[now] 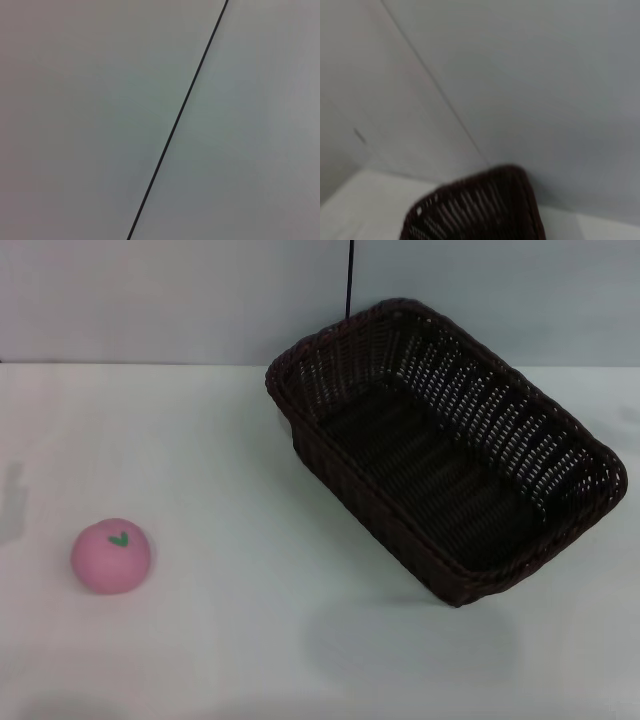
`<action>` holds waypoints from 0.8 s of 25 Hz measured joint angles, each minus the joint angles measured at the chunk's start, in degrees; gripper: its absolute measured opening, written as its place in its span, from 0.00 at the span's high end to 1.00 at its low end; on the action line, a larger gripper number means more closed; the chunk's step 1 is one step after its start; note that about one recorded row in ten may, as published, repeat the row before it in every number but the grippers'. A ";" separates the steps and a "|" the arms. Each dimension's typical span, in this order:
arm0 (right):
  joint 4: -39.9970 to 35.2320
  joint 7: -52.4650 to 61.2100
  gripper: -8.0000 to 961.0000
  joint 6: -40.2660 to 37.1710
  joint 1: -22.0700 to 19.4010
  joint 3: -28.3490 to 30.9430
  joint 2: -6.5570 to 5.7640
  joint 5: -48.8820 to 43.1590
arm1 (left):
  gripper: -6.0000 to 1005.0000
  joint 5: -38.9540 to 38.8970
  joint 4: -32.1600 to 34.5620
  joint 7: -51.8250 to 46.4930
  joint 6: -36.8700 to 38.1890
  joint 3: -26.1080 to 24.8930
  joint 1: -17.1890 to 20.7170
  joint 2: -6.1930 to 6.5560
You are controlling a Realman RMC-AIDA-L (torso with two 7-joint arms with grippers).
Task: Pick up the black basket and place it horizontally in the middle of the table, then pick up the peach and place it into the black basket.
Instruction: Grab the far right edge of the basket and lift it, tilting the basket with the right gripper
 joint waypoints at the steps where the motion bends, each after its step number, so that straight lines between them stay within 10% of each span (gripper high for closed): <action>1: -0.50 1.28 0.21 0.64 0.80 -1.90 -0.06 -1.40 | 0.51 0.03 -0.03 0.00 0.00 0.05 -0.02 0.00; 20: 5.48 8.48 0.16 6.90 7.74 -20.92 0.28 -17.47 | 0.52 0.11 -0.17 0.00 -0.83 0.33 0.61 -0.21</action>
